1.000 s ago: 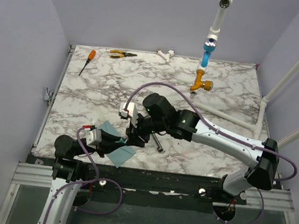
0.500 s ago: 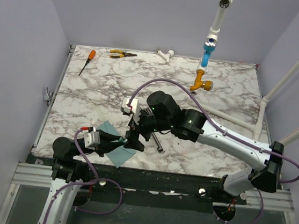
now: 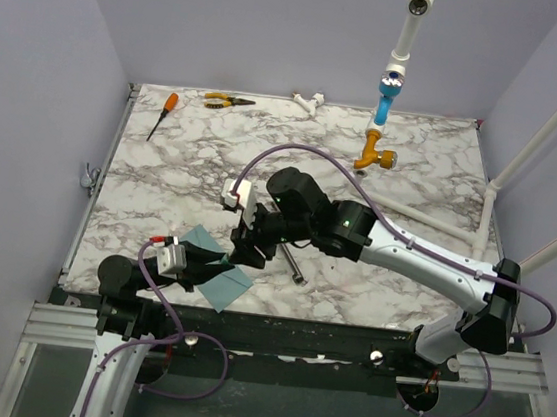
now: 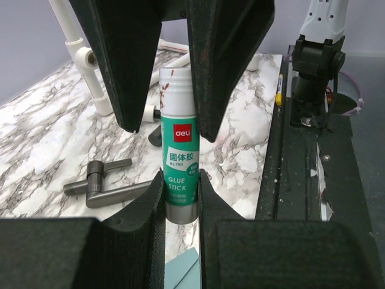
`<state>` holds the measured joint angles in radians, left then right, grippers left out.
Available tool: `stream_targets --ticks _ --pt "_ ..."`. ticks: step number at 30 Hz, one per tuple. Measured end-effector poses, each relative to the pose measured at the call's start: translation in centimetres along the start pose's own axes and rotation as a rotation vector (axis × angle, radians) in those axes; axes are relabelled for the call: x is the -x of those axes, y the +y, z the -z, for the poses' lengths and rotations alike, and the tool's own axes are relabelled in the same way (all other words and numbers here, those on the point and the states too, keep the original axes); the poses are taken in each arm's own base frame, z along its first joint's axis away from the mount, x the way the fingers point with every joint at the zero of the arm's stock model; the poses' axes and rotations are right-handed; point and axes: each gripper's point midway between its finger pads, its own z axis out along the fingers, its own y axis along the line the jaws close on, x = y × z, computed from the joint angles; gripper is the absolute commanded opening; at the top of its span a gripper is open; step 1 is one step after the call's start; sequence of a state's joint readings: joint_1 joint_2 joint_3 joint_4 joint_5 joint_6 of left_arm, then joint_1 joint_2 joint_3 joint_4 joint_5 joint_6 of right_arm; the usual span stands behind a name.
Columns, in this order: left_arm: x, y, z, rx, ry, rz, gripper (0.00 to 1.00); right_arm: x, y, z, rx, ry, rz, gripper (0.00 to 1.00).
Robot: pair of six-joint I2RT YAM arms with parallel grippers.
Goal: Place the letter into the envelope and seal it
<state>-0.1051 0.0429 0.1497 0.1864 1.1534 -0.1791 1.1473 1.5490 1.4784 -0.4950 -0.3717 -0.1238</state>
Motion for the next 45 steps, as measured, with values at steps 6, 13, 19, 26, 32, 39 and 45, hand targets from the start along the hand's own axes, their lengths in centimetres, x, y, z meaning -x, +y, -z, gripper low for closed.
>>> stream_targets --ticks 6,13,19,26,32,39,45 --pt "0.0 0.2 0.0 0.012 -0.002 0.0 0.0 -0.2 -0.1 -0.5 0.001 0.01 -0.004 0.39" --pt "0.0 0.3 0.0 0.016 -0.002 0.0 0.0 -0.5 -0.1 -1.1 0.012 0.022 -0.008 0.21" --pt "0.0 0.4 0.0 0.027 -0.002 0.01 0.0 -0.4 0.0 -1.2 0.019 0.02 0.0 0.01" --pt "0.1 0.7 0.0 0.04 -0.005 0.011 0.99 -0.4 -0.3 -1.2 0.002 0.023 -0.002 0.01" --pt "0.7 2.0 0.2 0.126 -0.032 -0.012 0.99 -1.2 -3.3 -1.5 -0.134 0.06 -0.071 0.01" --pt "0.8 4.8 0.8 0.29 -0.044 -0.017 0.99 -3.7 -11.3 -3.5 -0.399 0.138 -0.255 0.01" --pt "1.1 9.2 2.9 0.564 -0.039 -0.036 0.99 -9.2 -16.5 -7.3 -0.546 0.282 -0.345 0.01"
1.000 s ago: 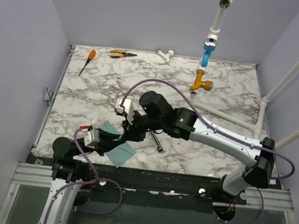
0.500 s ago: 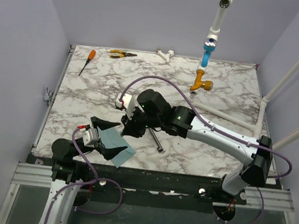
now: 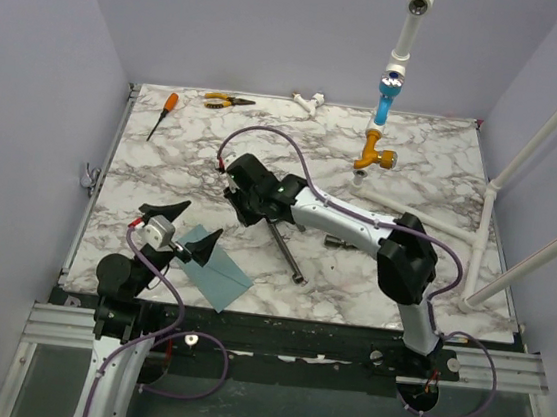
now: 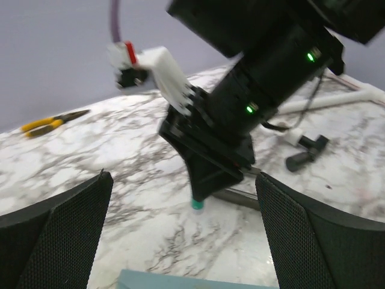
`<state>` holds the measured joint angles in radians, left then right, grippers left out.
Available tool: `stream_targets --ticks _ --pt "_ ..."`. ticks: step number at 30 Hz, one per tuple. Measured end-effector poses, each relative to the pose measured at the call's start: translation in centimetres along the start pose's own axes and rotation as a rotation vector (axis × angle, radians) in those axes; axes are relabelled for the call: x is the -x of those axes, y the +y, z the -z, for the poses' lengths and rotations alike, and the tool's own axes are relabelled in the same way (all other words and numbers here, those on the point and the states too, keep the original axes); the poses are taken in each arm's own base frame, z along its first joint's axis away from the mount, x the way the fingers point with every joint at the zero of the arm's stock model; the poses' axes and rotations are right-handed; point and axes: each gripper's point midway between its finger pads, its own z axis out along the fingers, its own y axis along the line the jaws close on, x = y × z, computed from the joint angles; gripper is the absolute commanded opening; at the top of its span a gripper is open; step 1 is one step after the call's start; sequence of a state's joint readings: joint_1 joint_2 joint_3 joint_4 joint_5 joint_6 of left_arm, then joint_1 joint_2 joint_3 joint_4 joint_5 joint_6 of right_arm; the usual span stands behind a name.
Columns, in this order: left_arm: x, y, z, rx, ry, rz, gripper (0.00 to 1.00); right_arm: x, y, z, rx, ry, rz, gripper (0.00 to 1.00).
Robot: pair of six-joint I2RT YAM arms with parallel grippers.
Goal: Place the letter into the envelope and seal it
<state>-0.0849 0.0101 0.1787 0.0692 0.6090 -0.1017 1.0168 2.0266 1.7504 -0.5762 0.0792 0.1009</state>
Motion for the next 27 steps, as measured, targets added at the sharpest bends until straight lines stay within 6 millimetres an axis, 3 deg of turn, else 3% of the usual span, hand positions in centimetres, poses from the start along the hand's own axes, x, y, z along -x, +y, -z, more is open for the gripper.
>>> stream_targets --ticks 6,21,23,27 --pt "-0.1 3.7 0.5 0.208 0.01 -0.026 0.99 -2.7 -1.3 -3.6 -0.079 0.08 -0.002 0.01" --pt "-0.4 4.4 0.7 0.243 0.024 -0.037 0.99 -2.1 -3.6 -7.0 -0.146 0.028 -0.062 0.01" --pt "-0.4 4.4 0.7 0.244 0.024 -0.037 0.99 -2.0 -3.6 -7.0 -0.149 0.025 -0.064 0.13" --pt "-0.4 4.4 0.7 0.245 0.025 -0.037 0.99 -2.0 -3.7 -7.0 -0.154 0.023 -0.064 0.49"
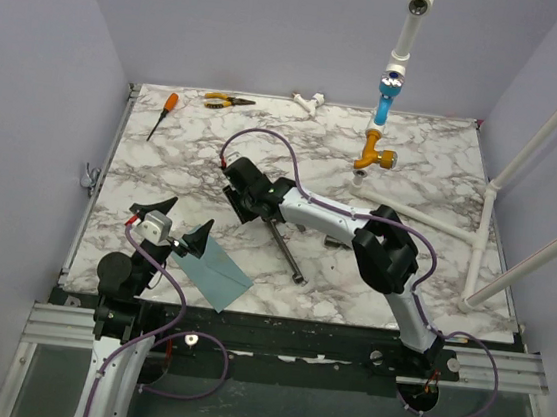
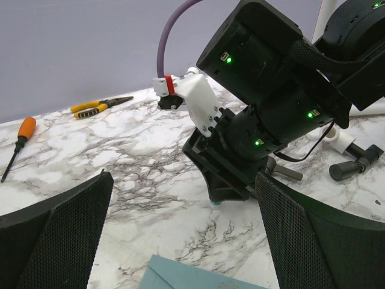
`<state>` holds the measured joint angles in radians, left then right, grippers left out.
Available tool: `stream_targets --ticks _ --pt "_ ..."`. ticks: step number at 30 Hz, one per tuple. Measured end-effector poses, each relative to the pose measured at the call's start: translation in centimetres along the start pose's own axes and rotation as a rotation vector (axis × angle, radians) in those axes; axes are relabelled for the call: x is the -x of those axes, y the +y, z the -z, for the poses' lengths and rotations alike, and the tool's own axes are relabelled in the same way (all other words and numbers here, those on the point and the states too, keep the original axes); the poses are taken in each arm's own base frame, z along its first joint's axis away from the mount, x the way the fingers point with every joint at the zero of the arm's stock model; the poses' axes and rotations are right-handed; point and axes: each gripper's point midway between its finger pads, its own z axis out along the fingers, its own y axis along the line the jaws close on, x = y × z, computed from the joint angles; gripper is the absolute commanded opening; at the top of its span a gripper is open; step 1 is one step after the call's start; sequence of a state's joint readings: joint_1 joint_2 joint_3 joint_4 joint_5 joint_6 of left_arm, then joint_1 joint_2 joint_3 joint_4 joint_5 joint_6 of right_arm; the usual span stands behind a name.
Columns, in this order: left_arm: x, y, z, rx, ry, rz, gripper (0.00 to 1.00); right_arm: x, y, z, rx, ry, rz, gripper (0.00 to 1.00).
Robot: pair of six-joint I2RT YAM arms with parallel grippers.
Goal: Place the letter into the envelope and seal it
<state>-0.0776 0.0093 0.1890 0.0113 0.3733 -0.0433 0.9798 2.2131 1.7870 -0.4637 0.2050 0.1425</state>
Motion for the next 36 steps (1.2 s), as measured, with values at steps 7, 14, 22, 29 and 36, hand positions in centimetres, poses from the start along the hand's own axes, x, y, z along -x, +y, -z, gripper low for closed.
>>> stream_targets --ticks 7,14,22,29,36 --pt "0.0 0.0 0.0 0.0 0.0 0.0 0.99 -0.2 -0.1 -0.1 -0.007 0.005 0.005 0.64" --pt "0.0 0.0 0.0 -0.001 0.0 0.0 0.99 -0.2 -0.1 -0.1 -0.006 0.004 0.007 1.0" --pt "0.0 -0.1 0.0 -0.003 0.0 0.0 0.99 -0.2 0.4 0.1 0.027 0.006 0.021 1.0" --pt "0.0 0.0 0.0 -0.003 0.001 0.0 0.99 2.1 0.4 2.5 0.049 -0.054 0.03 1.0" --pt "0.0 0.1 0.0 0.004 0.001 -0.002 0.99 6.3 -0.3 8.2 0.065 -0.194 0.024 1.0"
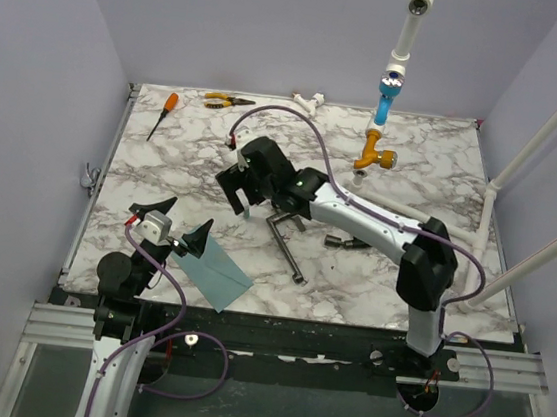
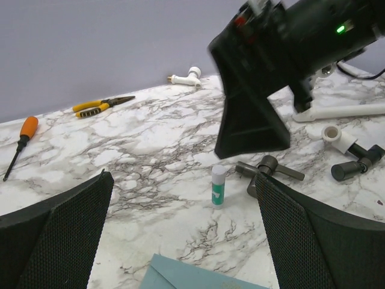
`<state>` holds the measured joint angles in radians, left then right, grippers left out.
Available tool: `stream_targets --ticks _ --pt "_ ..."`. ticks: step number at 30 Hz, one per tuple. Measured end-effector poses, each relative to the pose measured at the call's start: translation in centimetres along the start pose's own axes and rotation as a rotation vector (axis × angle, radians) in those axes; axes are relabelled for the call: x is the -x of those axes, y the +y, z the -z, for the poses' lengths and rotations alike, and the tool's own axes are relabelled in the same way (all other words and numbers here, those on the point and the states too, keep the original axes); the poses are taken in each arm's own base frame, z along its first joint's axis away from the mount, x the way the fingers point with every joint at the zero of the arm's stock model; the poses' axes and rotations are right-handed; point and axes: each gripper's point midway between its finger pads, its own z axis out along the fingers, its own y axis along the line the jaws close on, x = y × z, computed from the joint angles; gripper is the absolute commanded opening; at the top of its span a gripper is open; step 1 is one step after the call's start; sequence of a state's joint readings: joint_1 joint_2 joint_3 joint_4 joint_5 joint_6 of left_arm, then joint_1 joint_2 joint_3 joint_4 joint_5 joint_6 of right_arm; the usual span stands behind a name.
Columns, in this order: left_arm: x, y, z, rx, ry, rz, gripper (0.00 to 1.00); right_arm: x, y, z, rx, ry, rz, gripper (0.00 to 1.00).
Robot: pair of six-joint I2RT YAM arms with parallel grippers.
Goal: Place the letter into the envelope and seal it
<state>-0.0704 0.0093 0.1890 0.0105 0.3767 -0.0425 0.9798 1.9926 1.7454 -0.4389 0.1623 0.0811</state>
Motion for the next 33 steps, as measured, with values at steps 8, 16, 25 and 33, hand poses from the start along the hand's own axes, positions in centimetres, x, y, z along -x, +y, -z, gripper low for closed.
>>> stream_targets --ticks 8,16,25,33 --pt "0.0 0.1 0.0 0.003 0.001 0.0 0.99 1.2 -0.8 6.6 0.029 -0.138 0.019 1.0" --pt "0.0 0.2 0.0 0.008 0.002 -0.001 0.99 -3.9 -1.8 9.5 0.04 -0.187 0.097 1.0" --pt "0.0 0.1 0.1 -0.001 0.003 -0.002 0.99 -8.5 -4.9 11.5 -0.066 -0.227 0.169 1.0" --pt "-0.1 0.2 0.1 0.003 0.003 -0.004 0.99 -14.6 -11.5 11.0 -0.241 -0.165 0.035 1.0"
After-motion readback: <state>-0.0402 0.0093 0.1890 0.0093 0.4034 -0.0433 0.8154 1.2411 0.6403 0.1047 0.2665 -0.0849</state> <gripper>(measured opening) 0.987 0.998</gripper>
